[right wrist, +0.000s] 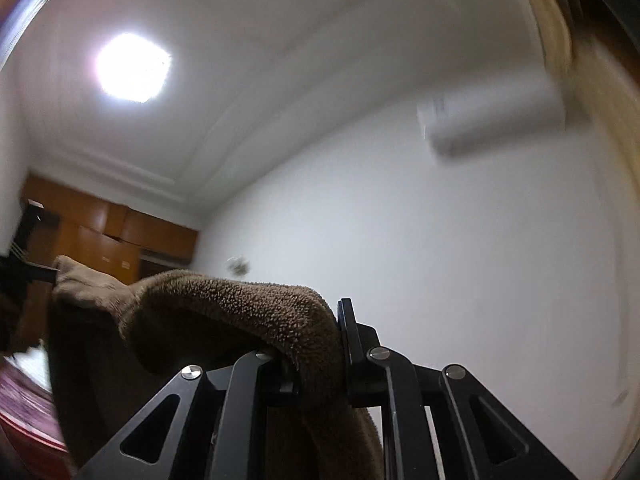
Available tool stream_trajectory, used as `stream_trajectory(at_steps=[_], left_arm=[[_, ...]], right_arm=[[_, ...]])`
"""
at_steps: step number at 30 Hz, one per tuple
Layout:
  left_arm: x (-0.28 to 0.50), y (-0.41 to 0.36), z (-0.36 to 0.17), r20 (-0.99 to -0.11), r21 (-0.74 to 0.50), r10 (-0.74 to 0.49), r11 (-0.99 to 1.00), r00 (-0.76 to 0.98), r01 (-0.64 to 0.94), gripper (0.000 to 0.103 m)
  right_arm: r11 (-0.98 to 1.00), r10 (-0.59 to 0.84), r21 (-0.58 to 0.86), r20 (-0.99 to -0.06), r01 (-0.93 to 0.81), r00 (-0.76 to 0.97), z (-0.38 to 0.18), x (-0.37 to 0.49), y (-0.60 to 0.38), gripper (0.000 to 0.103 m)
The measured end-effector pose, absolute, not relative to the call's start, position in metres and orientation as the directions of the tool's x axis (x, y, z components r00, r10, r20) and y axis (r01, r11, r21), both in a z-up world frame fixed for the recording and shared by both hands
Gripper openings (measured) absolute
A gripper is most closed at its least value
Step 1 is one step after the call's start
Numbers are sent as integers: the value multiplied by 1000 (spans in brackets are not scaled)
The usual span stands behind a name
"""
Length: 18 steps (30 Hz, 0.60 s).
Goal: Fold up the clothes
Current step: 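Hold the brown fleece sweatshirt up by its shoulders with both grippers, letting it hang, then lower the sweatshirt onto the black sheet with both grippers, laying it flat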
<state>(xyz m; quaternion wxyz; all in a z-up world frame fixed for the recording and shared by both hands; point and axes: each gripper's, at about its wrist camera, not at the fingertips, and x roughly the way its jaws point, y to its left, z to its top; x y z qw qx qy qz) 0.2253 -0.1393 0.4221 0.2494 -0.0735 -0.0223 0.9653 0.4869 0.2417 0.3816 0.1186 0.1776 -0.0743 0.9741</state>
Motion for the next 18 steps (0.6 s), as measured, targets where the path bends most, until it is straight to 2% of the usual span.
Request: stream_trajectory(at_steps=[3,11,13,15,18], left_arm=[[246,-147,414,-113,-88,526,-851,-843,-519,56],[313,-147,422,-19,55,553,-831,-833,-553,56],[317,-145,426,-9,74,554,-830,-833,-553,59],[310,-139,426,-20,81,557,-827,-830,-557,64],[283,-124,418,-78,73,571,-814,-817,-576,65]], right_arm=[[-948,238,-107,385,-299,-892,386,504,238,15],[-902,322,-123,448,-414,-834,388,563,225,15],[-893,338,-123,450,-432,-826,389,567,221,15],[-885,354,-122,451,-449,-820,390,570,218,15],[-883,388,-110,377,-457,-841,386,545,224,15]])
